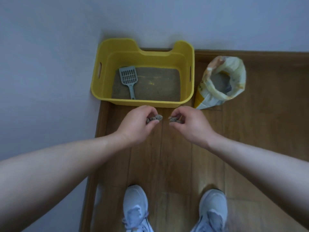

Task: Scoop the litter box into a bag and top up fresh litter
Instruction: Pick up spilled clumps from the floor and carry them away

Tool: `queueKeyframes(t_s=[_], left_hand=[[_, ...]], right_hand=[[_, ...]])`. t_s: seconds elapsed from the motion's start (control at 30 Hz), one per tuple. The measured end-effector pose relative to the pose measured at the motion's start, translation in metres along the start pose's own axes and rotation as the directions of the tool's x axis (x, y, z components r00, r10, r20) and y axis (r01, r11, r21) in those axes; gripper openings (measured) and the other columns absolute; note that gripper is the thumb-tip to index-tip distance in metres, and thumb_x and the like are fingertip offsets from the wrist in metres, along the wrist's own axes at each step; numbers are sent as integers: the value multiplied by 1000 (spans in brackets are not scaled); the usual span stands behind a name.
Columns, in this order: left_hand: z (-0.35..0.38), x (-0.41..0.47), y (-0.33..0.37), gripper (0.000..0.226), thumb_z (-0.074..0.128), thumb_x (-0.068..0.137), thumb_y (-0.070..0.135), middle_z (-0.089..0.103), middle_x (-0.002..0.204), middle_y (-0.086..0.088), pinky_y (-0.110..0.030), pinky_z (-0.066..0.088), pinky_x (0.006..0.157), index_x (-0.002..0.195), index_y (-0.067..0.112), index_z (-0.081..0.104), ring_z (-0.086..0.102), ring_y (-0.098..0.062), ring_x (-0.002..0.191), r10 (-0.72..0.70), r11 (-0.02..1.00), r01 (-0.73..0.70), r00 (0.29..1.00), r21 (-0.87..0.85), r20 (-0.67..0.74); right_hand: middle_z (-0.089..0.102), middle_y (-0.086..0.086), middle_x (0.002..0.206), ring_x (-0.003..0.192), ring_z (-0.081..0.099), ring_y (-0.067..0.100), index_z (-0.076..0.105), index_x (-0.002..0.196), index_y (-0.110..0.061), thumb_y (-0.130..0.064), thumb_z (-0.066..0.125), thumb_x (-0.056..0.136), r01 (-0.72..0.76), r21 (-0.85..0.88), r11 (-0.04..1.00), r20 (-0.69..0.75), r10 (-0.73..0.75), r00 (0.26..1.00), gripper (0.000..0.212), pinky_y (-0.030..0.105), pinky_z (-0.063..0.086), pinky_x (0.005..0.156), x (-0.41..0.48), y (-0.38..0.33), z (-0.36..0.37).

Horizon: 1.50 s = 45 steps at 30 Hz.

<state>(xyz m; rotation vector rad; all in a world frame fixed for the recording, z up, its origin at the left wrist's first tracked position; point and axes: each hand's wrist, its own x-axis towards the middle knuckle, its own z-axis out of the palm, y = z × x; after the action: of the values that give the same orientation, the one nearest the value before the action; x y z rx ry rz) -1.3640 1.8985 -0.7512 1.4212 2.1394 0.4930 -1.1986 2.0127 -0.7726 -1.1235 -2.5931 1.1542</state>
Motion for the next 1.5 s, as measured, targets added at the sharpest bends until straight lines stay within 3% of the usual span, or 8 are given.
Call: queueKeyframes(t_s=[0.23, 0.33, 0.43, 0.97, 1.07, 1.33, 1.5], left_hand=[[-72, -24, 78, 17, 67, 90, 32, 62, 97, 12, -23, 53, 76, 106, 26, 64, 59, -6, 88, -34, 999, 33, 999, -23, -28], [-109, -35, 115, 13, 69, 90, 31, 62, 94, 12, -17, 47, 71, 101, 28, 63, 58, -6, 84, -25, 999, 24, 999, -39, -44], [-148, -43, 152, 11, 69, 89, 29, 60, 89, 14, -12, 39, 66, 94, 32, 59, 56, -4, 79, 1, 999, -5, 998, -54, -67], [-339, -94, 333, 10, 71, 86, 20, 62, 74, 10, -23, 46, 62, 83, 26, 64, 55, -9, 63, -17, 947, -76, 958, -311, -285], [-378, -104, 360, 9, 72, 85, 22, 62, 72, 9, -26, 48, 62, 84, 26, 65, 56, -11, 63, -14, 952, -82, 951, -295, -310], [-467, -126, 425, 9, 73, 87, 23, 62, 77, 12, -12, 41, 59, 95, 21, 68, 56, -6, 65, 25, 972, -101, 942, -212, -334], [-490, -147, 459, 12, 72, 88, 20, 60, 78, 14, -8, 42, 58, 100, 20, 68, 58, -6, 67, 39, 978, -105, 941, -181, -337]], right_hand=[[66, -5, 93, 83, 60, 11, 68, 96, -21, -29, 76, 83, -26, 40, 999, -36, 28, 999, 18, 27, 51, 74, -38, -67, -91], [65, -8, 92, 82, 59, 8, 68, 96, -22, -29, 76, 84, -43, 57, 997, -59, 46, 997, 16, 21, 49, 72, -55, -100, -139], [66, -8, 89, 80, 60, 9, 69, 93, -21, -29, 76, 82, -57, 69, 996, -102, 63, 993, 15, 27, 51, 73, -71, -130, -181], [66, -12, 80, 77, 62, 4, 67, 81, -25, -25, 76, 79, -86, 176, 981, -327, 140, 935, 9, 26, 52, 72, -151, -292, -395], [67, -11, 80, 75, 62, 4, 68, 83, -25, -25, 76, 79, -80, 180, 980, -345, 139, 928, 9, 24, 52, 70, -159, -322, -431], [67, -13, 80, 75, 63, 2, 68, 86, -26, -26, 77, 80, -33, 179, 983, -398, 103, 912, 10, 12, 46, 65, -180, -384, -500], [69, -12, 79, 75, 65, 6, 70, 87, -25, -27, 77, 79, -17, 182, 983, -419, 94, 903, 11, 26, 55, 71, -200, -400, -529]])
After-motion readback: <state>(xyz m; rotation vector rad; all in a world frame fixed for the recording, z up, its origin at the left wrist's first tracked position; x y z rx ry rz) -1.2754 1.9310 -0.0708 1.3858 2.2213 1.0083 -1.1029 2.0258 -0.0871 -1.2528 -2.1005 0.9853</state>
